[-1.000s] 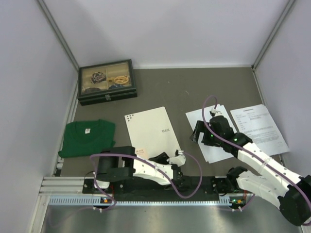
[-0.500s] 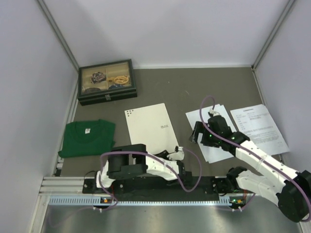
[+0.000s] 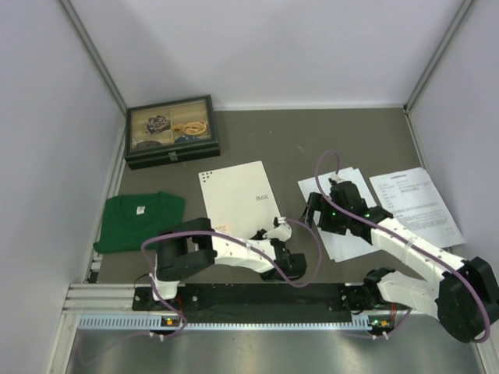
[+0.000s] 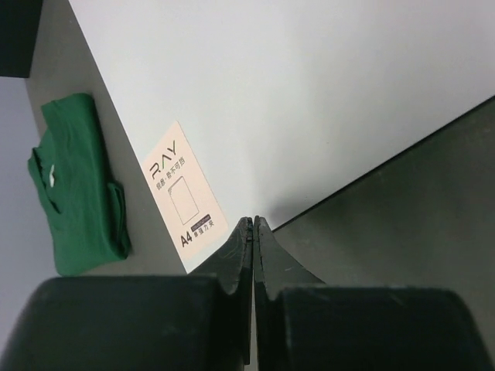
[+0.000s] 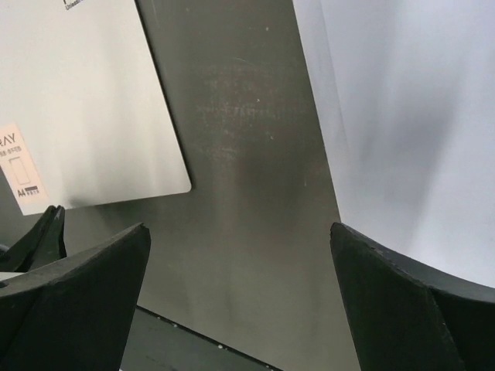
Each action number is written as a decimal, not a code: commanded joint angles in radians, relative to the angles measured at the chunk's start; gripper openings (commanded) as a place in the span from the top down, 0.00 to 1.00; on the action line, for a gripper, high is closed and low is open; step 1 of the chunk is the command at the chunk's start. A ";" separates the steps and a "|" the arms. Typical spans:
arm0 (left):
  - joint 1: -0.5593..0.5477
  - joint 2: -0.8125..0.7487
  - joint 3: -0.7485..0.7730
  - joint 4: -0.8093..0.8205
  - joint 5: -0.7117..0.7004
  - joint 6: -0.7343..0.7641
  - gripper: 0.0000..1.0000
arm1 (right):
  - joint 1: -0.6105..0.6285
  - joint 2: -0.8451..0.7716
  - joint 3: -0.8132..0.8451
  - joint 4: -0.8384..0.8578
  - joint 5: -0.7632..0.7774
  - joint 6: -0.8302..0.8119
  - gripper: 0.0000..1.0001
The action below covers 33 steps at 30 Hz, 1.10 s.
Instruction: Put the files into the folder
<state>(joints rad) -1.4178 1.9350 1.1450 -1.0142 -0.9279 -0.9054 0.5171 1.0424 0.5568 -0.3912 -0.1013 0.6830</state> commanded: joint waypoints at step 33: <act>1.053 -0.716 -0.450 0.502 0.871 0.105 0.27 | 0.201 0.504 0.235 0.472 -0.277 0.194 0.02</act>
<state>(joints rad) -0.4118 1.1942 0.7467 -0.6205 -0.1844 -0.8051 0.6842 1.5772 0.8856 -0.0902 -0.3496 0.6682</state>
